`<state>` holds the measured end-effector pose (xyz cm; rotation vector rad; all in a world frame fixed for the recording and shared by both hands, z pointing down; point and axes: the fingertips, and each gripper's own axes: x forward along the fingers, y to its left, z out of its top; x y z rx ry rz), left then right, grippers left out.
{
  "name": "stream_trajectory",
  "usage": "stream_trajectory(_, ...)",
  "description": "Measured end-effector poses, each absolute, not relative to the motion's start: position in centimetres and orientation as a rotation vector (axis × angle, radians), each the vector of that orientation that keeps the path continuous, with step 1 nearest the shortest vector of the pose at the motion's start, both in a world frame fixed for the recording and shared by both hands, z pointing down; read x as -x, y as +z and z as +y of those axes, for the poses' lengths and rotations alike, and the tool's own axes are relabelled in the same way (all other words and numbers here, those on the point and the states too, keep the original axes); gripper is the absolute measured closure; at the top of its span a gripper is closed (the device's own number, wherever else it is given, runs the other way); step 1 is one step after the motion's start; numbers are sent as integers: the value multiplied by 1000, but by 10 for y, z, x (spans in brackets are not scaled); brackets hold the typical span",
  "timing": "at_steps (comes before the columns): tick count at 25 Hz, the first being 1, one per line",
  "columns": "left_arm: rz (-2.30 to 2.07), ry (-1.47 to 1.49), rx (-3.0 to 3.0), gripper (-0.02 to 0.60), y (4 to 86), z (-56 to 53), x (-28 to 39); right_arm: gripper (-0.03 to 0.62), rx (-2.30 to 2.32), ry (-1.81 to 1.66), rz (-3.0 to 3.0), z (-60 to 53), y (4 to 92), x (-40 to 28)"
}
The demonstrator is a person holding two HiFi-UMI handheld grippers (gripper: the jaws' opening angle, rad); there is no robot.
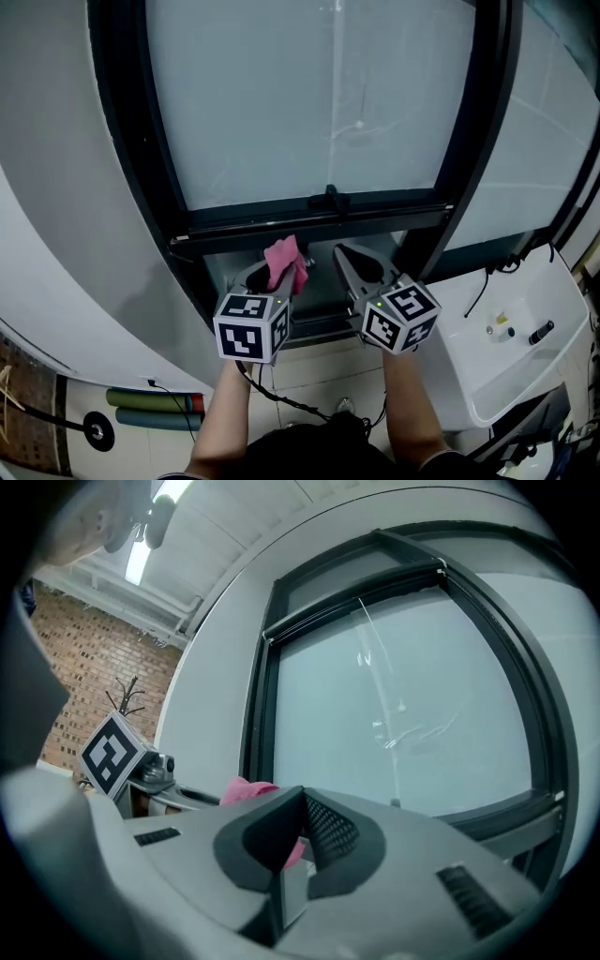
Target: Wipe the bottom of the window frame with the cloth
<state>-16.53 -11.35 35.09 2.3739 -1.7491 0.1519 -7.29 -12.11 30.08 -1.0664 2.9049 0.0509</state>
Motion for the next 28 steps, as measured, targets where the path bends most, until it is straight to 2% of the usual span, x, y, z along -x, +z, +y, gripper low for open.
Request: stream_trajectory(28, -1761, 145, -2374, 468, 351, -101, 170, 586, 1061, 66, 2958, -108, 305, 86)
